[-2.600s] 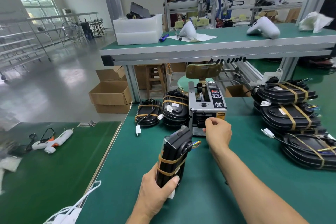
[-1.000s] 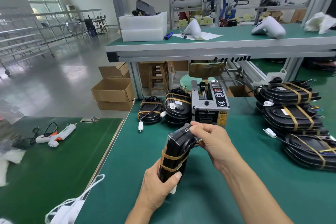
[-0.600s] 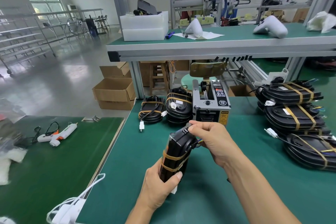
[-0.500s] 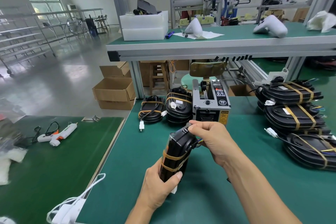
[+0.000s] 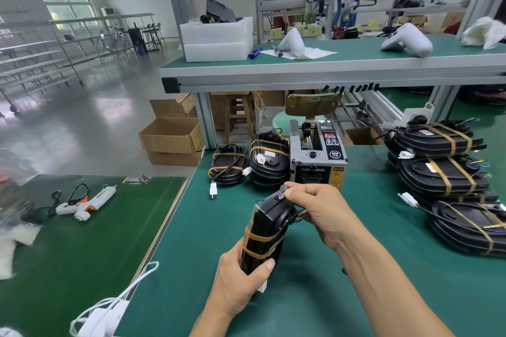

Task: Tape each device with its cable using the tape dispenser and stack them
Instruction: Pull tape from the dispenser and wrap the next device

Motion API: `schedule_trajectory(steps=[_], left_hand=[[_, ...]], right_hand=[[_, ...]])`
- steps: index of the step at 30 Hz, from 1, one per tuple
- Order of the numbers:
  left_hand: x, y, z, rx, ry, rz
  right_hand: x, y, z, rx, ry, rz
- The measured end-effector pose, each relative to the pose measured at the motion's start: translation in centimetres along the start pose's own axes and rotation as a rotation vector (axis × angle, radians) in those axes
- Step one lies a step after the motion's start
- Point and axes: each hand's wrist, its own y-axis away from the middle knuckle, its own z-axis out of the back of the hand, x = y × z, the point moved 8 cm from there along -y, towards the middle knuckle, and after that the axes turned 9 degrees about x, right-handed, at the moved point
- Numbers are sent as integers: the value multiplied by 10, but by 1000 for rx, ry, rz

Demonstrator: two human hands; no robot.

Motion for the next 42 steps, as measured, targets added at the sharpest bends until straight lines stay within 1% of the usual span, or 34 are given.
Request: schedule_trajectory(steps=[10, 16, 32, 42], left_hand=[[7, -1, 1, -8, -14, -4], [8, -1, -1, 21, 6, 6], [9, -1, 2, -20, 3, 2], [10, -1, 2, -22, 5, 6]], right_hand=[[2, -1, -3, -13, 19, 24], [-2, -5, 1, -13, 22, 17], [-2, -10, 0, -30, 69, 51], [-3, -10, 3, -70, 115, 81]])
